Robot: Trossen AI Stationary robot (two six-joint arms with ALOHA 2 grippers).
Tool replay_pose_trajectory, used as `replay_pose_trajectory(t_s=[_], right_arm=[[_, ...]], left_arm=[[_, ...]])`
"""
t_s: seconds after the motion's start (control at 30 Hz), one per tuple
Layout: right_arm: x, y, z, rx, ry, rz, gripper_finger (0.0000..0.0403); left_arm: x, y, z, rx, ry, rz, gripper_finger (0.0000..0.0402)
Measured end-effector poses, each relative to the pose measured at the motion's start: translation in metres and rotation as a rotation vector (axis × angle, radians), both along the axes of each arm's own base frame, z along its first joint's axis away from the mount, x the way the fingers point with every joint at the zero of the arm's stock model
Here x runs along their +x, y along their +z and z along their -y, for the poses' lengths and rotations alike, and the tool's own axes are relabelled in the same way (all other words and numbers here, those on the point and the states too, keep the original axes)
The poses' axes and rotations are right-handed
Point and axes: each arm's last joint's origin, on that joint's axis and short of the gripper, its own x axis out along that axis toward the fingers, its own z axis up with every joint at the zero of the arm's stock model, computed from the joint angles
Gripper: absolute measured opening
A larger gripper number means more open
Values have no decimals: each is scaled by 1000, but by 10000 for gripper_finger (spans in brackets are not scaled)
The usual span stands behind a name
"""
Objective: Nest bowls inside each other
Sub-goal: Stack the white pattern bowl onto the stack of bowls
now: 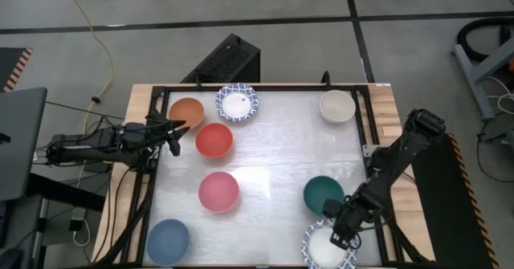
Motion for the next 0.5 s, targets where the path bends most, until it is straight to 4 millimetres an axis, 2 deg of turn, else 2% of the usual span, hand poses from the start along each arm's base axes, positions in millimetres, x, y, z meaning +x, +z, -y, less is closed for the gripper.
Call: replay_pose_trajectory(t_s=[0.37,0.5], right_arm=[[56,33,38,9,-5,201,11],[73,46,56,11,-64,252,11]], left_arm=[[0,0,0,0,0,-6,126],[0,-1,0,0,0,-6,126]])
